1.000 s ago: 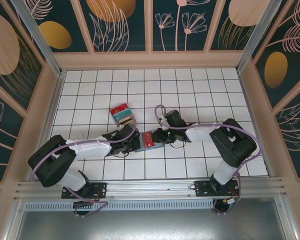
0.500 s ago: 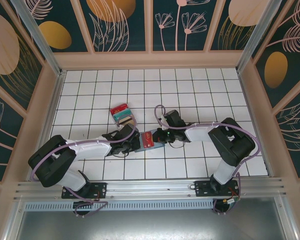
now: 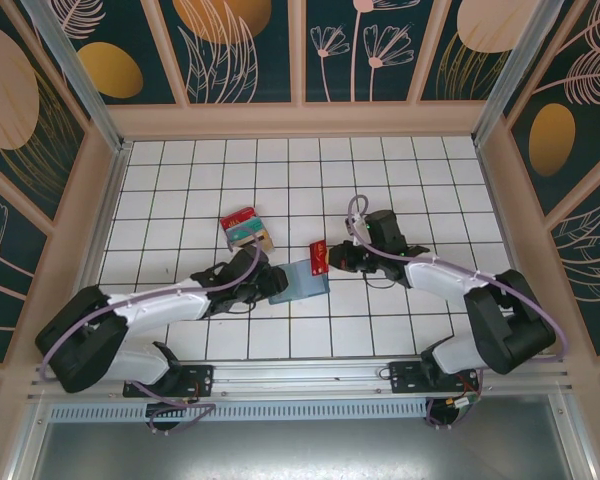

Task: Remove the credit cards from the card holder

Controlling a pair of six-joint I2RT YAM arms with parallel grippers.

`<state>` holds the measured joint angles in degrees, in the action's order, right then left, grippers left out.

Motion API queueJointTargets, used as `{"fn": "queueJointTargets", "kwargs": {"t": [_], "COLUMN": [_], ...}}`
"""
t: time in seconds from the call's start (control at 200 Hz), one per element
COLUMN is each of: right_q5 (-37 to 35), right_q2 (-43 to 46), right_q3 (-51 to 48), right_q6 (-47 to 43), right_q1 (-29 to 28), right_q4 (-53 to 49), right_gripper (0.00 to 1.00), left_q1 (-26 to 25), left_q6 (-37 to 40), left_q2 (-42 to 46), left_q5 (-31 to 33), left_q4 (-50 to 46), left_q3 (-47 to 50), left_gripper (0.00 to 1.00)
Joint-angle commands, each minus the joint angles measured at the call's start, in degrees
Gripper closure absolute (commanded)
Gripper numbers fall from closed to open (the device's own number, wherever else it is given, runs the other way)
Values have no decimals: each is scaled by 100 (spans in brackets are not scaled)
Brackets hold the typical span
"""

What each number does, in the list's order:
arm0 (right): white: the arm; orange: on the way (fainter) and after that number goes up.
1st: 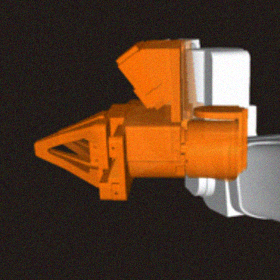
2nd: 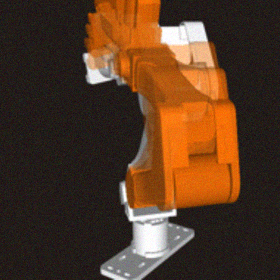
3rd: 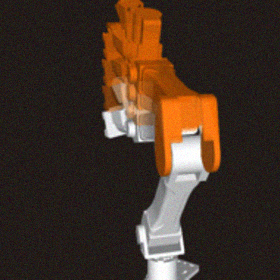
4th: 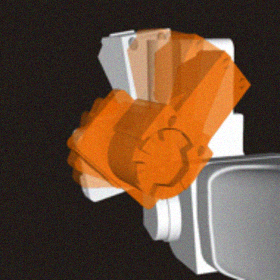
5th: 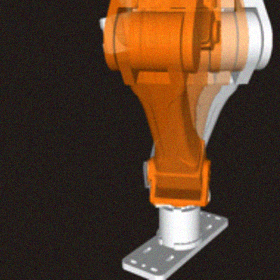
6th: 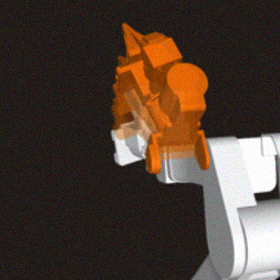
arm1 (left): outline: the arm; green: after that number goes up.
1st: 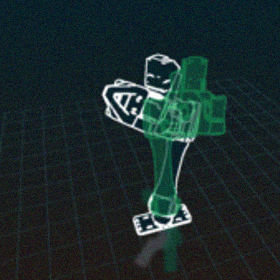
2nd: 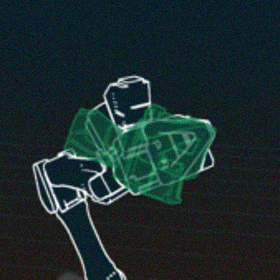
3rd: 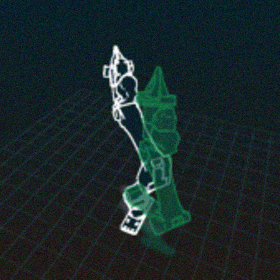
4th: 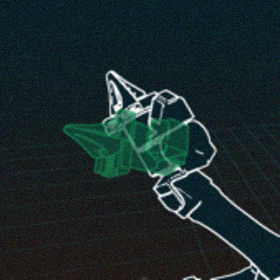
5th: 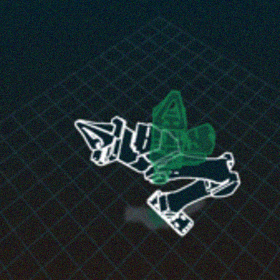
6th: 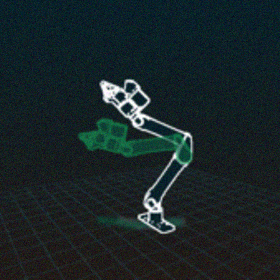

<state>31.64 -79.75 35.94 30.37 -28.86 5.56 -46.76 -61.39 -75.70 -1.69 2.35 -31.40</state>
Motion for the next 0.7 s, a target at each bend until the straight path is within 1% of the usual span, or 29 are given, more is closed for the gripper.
{"fn": "queueJointTargets", "kwargs": {"t": [0.0, 0.105, 0.3, 0.36, 0.485, 0.696], "right_q5": [421, 769, 1552, 1725, 2034, 2271], "right_q2": [294, 405, 536, 573, 635, 660], "right_q3": [-52, -118, -365, -452, -608, -685], "right_q6": [66, 364, 1102, 1314, 1646, 1886], "right_q1": [34, 89, 113, 109, 108, 100], "right_q4": [167, 563, 1680, 2049, 2666, 3119], "right_gripper": [100, 100, 100, 100, 100, 100], "left_q1": [180, 279, 449, 472, 473, 468], "left_q6": [-469, -684, -1148, -1266, -1358, -1471], "left_q2": [493, 858, 1300, 1305, 1219, 962], "left_q5": [-416, -503, -616, -712, -900, -1267], "left_q4": [1256, 1739, 2528, 2817, 3107, 3600], "left_q3": [347, 498, 831, 921, 950, 884], "left_gripper": [48, 50, 58, 60, 64, 67]}}
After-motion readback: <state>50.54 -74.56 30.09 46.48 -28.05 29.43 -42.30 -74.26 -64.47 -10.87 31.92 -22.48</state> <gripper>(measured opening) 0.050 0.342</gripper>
